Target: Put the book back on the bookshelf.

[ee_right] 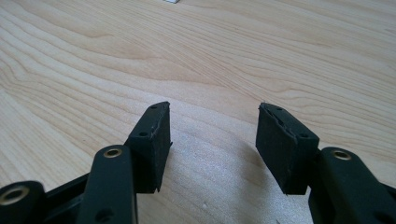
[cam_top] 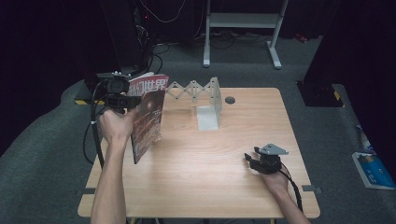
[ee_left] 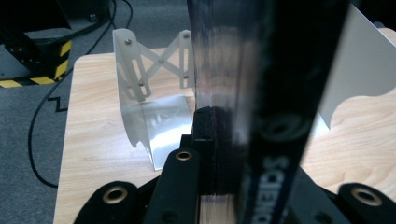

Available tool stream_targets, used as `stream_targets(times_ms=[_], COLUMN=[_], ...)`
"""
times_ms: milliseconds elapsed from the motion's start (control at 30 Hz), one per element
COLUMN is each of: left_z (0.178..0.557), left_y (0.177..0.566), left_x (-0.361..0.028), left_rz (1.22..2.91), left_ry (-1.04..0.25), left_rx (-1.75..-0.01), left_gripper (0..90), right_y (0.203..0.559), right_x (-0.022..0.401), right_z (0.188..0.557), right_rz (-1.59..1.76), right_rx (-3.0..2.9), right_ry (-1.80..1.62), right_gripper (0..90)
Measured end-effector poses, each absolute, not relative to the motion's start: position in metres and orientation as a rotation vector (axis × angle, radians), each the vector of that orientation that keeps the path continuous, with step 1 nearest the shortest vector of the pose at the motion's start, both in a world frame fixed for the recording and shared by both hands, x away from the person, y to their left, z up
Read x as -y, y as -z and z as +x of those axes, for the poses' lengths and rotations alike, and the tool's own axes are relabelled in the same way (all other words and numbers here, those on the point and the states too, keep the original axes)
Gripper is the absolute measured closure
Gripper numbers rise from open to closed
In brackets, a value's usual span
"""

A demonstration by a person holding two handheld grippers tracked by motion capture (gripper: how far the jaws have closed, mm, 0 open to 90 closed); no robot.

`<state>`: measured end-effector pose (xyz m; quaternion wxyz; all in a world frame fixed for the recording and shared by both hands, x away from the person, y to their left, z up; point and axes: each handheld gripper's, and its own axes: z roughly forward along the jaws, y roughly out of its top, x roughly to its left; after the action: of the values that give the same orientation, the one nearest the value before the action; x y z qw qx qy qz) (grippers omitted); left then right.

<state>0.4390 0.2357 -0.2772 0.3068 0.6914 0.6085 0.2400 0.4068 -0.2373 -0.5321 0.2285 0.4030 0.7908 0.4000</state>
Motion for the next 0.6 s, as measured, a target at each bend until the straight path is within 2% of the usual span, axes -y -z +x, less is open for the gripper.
stream_targets(times_ms=[600], left_z=[0.445], left_y=[0.297], left_x=[-0.257], left_rz=[1.662], left_ry=[-0.692], left_rx=[-1.684], left_gripper=[83.6], right_y=[0.532], right_x=[0.237], right_z=[0.406], right_rz=[1.112], right_rx=[-2.18], right_ry=[-1.094], right_gripper=[45.1])
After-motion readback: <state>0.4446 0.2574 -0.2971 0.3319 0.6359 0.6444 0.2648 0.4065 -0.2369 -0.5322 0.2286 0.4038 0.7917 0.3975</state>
